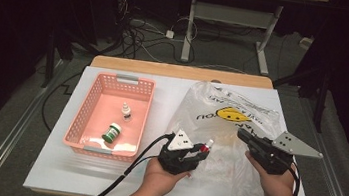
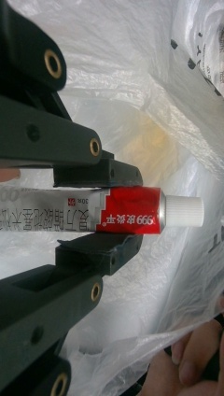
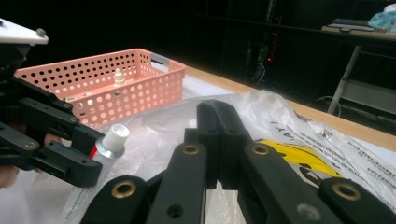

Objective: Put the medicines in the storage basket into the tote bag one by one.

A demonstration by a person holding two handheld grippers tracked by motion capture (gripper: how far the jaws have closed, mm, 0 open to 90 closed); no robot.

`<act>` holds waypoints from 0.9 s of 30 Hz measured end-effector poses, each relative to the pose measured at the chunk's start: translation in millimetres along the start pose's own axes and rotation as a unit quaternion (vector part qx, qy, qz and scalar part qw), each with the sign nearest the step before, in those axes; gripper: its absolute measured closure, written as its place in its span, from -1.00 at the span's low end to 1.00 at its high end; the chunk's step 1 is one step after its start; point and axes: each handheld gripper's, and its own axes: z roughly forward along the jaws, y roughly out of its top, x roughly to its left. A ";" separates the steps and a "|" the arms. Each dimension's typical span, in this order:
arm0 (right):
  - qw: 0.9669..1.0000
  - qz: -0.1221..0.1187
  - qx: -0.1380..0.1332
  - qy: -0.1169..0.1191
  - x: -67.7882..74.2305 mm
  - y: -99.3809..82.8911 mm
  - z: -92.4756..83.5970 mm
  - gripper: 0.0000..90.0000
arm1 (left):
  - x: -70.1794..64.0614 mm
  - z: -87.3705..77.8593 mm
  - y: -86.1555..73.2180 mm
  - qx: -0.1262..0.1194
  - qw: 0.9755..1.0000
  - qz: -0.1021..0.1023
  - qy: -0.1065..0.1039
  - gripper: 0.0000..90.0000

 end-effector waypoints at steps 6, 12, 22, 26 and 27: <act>1.000 -0.006 -0.006 0.001 3.4 2.4 -1.9 1.00 | 4.3 -0.5 0.3 0.004 1.000 0.001 0.011 0.49; 1.000 -0.007 -0.006 0.007 6.4 3.8 -1.8 1.00 | 13.0 -3.0 2.5 0.004 1.000 0.004 0.029 0.49; 1.000 -0.010 0.002 0.016 16.3 3.3 8.1 1.00 | 21.2 -4.0 6.1 0.001 0.999 -0.003 0.042 0.49; 1.000 -0.006 0.001 0.015 16.1 2.8 12.7 1.00 | 10.5 7.1 5.6 0.010 1.000 0.004 0.030 0.49; 1.000 -0.007 0.000 0.013 15.7 3.0 13.3 1.00 | 8.7 10.2 5.8 0.010 1.000 0.004 0.028 0.49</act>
